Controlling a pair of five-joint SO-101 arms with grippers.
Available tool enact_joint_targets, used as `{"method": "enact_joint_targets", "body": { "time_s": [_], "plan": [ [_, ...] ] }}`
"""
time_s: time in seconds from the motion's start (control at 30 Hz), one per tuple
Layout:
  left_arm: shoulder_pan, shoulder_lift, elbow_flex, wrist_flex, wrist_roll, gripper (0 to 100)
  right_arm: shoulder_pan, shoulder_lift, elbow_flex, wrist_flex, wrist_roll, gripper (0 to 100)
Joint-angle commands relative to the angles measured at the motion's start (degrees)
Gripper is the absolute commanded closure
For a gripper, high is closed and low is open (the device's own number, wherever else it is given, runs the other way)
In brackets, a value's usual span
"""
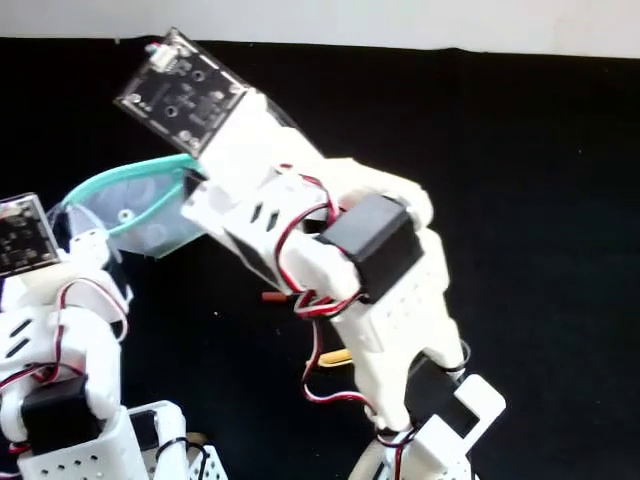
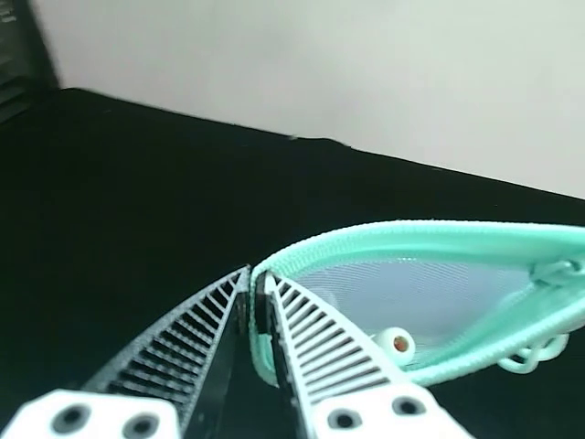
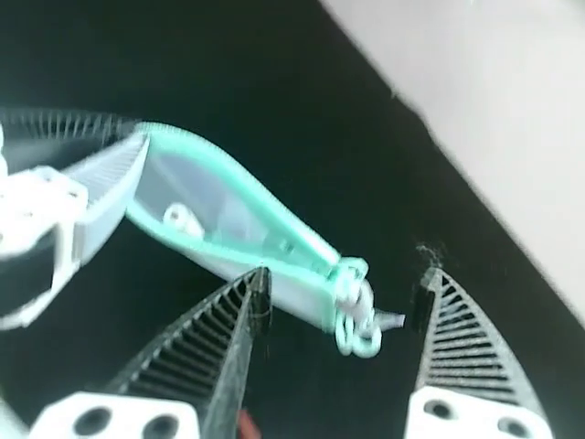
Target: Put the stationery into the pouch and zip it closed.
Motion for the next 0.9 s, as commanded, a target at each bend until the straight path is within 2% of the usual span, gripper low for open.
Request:
{"method": "enact_joint_targets", "body": {
  "time_s": [0.0,0.3,0.57,0.87],
  "plan": [
    [4.53,0.75,-0.75,-0.44,0.18,99,4.44,-0.75,-1.63,1.63,0.53,74.3],
    [9.01,0.75,-0.48,-0.44,0.18,99,18.51,-0.75,-1.54,1.63,0.53,74.3],
    [9.45,0.4,-0.48,-0.44,0.18,99,31.69,-0.57,-0.92,1.71,0.79,74.3],
    [12.26,0.66,-0.4,-0.53,0.18,99,40.13,-0.75,20.09,1.63,0.97,74.3]
  ]
}}
